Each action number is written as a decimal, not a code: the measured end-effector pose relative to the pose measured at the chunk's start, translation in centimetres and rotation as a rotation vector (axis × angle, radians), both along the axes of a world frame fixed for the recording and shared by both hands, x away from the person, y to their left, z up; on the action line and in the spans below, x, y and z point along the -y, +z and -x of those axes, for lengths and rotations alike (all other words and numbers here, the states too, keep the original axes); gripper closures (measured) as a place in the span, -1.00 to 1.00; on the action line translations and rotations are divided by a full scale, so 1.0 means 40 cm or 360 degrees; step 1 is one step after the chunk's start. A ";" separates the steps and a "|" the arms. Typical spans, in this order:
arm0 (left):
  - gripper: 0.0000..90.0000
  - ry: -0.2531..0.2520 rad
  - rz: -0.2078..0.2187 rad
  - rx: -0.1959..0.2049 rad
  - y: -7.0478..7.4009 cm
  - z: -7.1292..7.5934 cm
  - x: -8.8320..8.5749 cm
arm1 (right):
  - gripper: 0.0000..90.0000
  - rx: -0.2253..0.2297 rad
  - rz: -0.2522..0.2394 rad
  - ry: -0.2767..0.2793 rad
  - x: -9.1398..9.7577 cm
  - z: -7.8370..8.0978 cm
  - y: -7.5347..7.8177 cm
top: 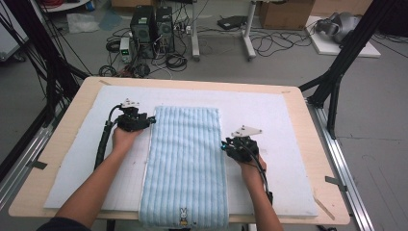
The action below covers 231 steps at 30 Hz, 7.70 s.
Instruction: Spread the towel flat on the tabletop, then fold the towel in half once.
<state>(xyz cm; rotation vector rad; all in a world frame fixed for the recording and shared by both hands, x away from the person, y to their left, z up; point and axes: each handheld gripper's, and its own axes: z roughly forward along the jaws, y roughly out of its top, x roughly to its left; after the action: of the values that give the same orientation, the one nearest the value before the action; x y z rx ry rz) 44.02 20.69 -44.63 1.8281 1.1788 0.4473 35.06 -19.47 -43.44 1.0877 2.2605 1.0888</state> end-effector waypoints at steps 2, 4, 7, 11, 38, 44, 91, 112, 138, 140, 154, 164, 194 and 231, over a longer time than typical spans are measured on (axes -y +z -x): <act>0.04 -0.0040 0.0029 0.0054 0.003 0.017 -0.004 | 0.66 -0.0001 0.0007 -0.0038 -0.007 -0.046 0.002; 0.03 -0.0079 0.0042 0.0087 0.007 0.032 -0.006 | 0.66 -0.0006 -0.0039 -0.0070 -0.012 -0.097 0.010; -0.04 -0.0122 0.0054 0.0097 0.011 0.046 -0.008 | 0.66 -0.0042 -0.0047 -0.0114 -0.029 -0.178 0.011; -0.05 -0.0147 0.0069 0.0114 0.007 0.064 -0.009 | 0.64 -0.0082 -0.0030 -0.0182 -0.055 -0.241 -0.007; -0.60 -0.0300 0.0320 0.0283 0.035 0.174 -0.044 | -0.76 0.0041 -0.0203 -0.0236 0.115 -0.019 0.064; -0.60 -0.0300 0.0301 0.0287 0.035 0.175 -0.043 | -0.76 0.0130 -0.0206 -0.0218 0.157 0.020 0.060; -0.50 -0.0001 0.0303 0.0113 0.075 0.025 -0.070 | -0.76 0.0085 -0.0204 -0.0199 0.146 0.009 0.046; -0.23 0.0027 -0.0205 -0.0036 0.000 -0.100 0.052 | -0.76 0.0065 -0.0212 -0.0194 0.145 0.008 0.044; 0.92 -0.0089 -0.0029 -0.0129 -0.014 -0.099 0.056 | -0.76 -0.0044 -0.0247 -0.0168 0.084 -0.072 0.028; 0.92 -0.0077 0.0000 -0.0141 -0.015 -0.100 0.054 | -0.76 -0.0078 -0.0250 -0.0203 0.074 -0.105 0.024; 0.92 -0.0080 0.0002 -0.0141 -0.015 -0.100 0.053 | -0.36 -0.0196 -0.0145 -0.0278 -0.002 -0.278 -0.012; 0.92 -0.0079 0.0015 -0.0145 -0.016 -0.100 0.052 | 0.48 -0.0197 -0.0012 -0.0285 -0.034 -0.298 -0.024; 0.92 -0.0202 0.0338 0.0018 0.077 -0.044 0.016 | 0.95 -0.0047 -0.0310 -0.0117 -0.012 -0.249 0.059; 0.28 -0.0449 0.0339 -0.0021 -0.002 0.299 -0.058 | 0.49 -0.0095 -0.0301 0.0053 0.042 0.104 0.010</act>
<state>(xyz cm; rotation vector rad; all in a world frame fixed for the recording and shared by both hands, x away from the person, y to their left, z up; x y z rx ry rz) 32.08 23.01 -44.70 1.7768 0.9201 0.1429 30.90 -21.16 -43.05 1.1736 2.2647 1.3227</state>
